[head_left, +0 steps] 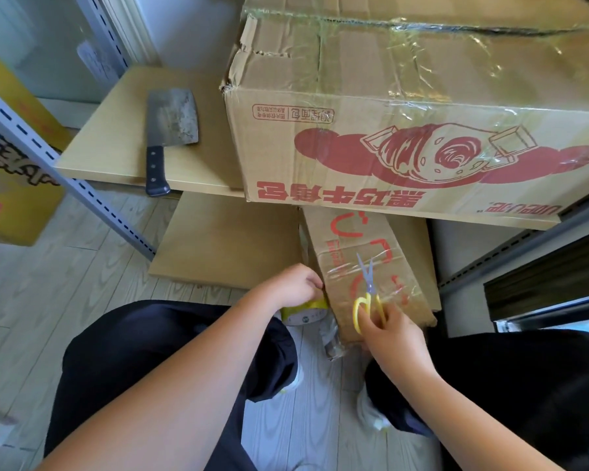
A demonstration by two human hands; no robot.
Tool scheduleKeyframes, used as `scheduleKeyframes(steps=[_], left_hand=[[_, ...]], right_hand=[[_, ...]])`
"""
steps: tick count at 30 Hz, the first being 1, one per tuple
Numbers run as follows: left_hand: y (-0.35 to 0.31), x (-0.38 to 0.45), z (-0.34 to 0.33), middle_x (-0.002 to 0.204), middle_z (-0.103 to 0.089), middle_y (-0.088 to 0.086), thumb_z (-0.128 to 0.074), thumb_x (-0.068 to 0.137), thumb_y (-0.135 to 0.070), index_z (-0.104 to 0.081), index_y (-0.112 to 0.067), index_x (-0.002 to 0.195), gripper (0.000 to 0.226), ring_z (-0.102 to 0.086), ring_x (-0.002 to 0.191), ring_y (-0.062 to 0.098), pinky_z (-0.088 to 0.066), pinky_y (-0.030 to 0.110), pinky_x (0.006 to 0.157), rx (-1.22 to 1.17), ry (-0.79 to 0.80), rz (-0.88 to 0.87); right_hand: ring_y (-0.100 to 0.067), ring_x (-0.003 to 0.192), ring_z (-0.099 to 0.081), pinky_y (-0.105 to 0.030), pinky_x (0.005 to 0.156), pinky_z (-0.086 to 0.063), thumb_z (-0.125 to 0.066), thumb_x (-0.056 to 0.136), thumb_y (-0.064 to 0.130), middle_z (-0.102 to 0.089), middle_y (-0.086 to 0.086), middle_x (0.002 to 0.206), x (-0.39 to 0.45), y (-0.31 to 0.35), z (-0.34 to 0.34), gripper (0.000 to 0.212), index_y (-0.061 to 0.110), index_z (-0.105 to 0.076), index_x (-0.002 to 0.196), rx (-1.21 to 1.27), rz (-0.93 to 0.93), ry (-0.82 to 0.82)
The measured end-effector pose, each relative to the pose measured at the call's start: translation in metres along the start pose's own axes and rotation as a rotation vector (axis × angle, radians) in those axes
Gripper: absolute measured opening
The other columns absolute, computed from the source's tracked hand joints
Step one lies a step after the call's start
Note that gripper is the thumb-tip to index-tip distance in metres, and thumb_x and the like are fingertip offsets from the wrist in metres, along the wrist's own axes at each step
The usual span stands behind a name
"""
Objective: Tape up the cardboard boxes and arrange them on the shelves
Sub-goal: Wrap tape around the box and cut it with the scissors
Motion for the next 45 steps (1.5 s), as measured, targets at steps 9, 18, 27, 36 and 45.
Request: scheduleKeyframes(steps=[9,18,27,36,45], left_hand=[[-0.033,0.028,-0.057,0.084,-0.068,0.004,-0.052,0.099,-0.023,-0.059,-0.013,0.1,0.011,-0.062,0.052,0.012,-0.044,0.017,0.042,-0.252,0.036,-0.055],[-0.021,0.028,-0.068,0.071,-0.066,0.012,-0.056,0.099,-0.019,-0.056,-0.012,0.098,0.007,-0.054,0.048,0.02,-0.047,0.026,0.049,-0.573,0.1,-0.002],[-0.016,0.019,-0.066,0.084,-0.074,0.006,-0.066,0.088,-0.031,-0.07,-0.024,0.092,0.009,-0.068,0.074,0.025,-0.054,0.046,0.088,-0.545,0.065,0.008],[-0.013,0.024,-0.063,0.071,-0.068,0.01,-0.057,0.097,-0.014,-0.063,-0.005,0.1,0.011,-0.061,0.048,0.016,-0.053,0.026,0.057,-0.535,0.109,0.071],[0.026,0.03,-0.061,0.068,-0.064,0.014,-0.048,0.099,-0.021,-0.057,-0.002,0.1,0.021,-0.066,0.058,0.028,-0.056,0.035,0.06,-0.42,-0.029,0.347]], right_hand=[[-0.029,0.151,-0.002,-0.048,0.119,0.006,-0.049,0.098,0.041,-0.025,-0.007,0.16,0.123,-0.016,0.0,0.055,-0.001,-0.041,0.133,-0.395,0.256,-0.347],[-0.022,0.07,-0.063,-0.033,0.065,-0.049,-0.051,0.087,0.064,-0.062,0.003,0.072,0.086,0.023,0.059,0.044,0.02,-0.053,0.086,-0.321,0.156,-0.043],[-0.03,0.077,-0.074,-0.032,0.062,-0.059,-0.051,0.076,0.079,-0.075,-0.012,0.094,0.011,-0.037,0.02,0.084,0.009,-0.046,0.121,-0.069,-0.405,0.646],[-0.015,0.047,-0.063,-0.023,0.045,-0.051,-0.057,0.09,0.057,-0.069,-0.009,0.066,0.047,-0.031,-0.012,0.056,0.005,-0.057,0.111,0.079,-0.337,0.51],[-0.013,0.062,-0.068,-0.025,0.062,-0.053,-0.05,0.098,0.045,-0.075,-0.007,0.083,0.038,-0.018,0.055,0.032,0.018,-0.066,0.1,-0.191,-0.05,0.482]])
Point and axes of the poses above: each hand's wrist, its own x-axis towards the middle knuckle, its own z-axis out of the back of the hand, y = z × x, the point moved 6 cm from there along x, towards the middle knuckle
